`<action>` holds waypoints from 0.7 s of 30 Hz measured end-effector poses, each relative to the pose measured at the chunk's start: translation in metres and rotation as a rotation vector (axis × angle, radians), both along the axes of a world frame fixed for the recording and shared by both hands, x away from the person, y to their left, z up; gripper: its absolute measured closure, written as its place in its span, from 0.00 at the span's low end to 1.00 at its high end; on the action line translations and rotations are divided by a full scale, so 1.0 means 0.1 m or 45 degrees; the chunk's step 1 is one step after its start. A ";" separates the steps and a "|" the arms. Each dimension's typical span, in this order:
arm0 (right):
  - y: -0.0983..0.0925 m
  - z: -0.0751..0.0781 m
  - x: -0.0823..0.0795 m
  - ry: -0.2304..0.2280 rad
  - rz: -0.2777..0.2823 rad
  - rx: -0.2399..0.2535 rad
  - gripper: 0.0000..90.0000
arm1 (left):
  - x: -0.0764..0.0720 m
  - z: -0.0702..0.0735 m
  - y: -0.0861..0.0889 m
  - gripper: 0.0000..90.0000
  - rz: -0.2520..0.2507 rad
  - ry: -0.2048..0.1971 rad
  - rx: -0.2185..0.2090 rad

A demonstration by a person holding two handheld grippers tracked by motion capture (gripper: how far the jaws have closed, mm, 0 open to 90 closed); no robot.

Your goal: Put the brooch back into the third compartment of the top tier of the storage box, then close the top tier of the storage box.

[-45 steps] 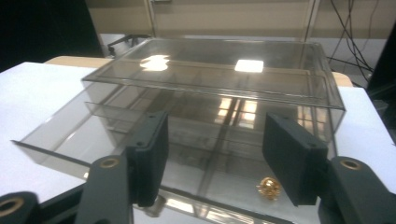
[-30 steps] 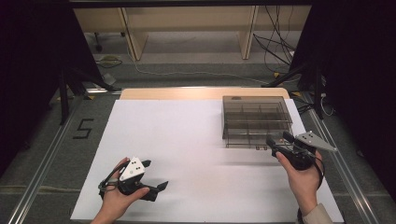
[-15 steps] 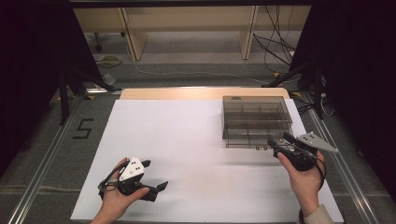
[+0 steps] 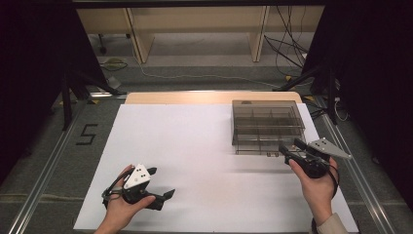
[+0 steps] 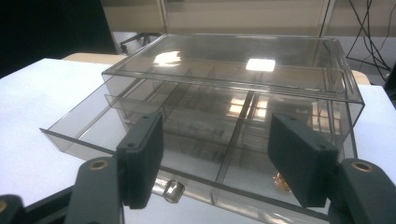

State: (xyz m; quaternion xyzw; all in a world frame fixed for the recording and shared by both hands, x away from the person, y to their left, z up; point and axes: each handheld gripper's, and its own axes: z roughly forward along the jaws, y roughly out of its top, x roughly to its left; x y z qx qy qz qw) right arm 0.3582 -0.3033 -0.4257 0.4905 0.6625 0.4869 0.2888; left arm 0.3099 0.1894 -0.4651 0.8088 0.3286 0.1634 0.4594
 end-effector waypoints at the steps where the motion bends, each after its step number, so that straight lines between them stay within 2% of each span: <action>1: 0.00 0.00 0.00 0.001 0.001 0.001 0.41 | 0.00 0.00 0.00 0.03 0.001 -0.002 -0.002; 8: 0.02 0.01 0.00 0.001 0.026 -0.002 0.47 | -0.01 0.00 0.02 0.03 0.008 -0.004 0.000; 11: 0.03 0.01 0.00 -0.001 0.049 -0.025 0.57 | 0.00 0.00 0.01 0.03 0.004 -0.003 -0.001; 17: 0.03 0.01 -0.05 -0.020 0.096 -0.062 0.89 | -0.01 0.00 0.00 0.03 0.000 0.001 0.000; 21: 0.00 0.03 -0.08 -0.019 0.107 -0.070 1.00 | 0.00 0.00 0.00 0.03 0.004 0.005 -0.002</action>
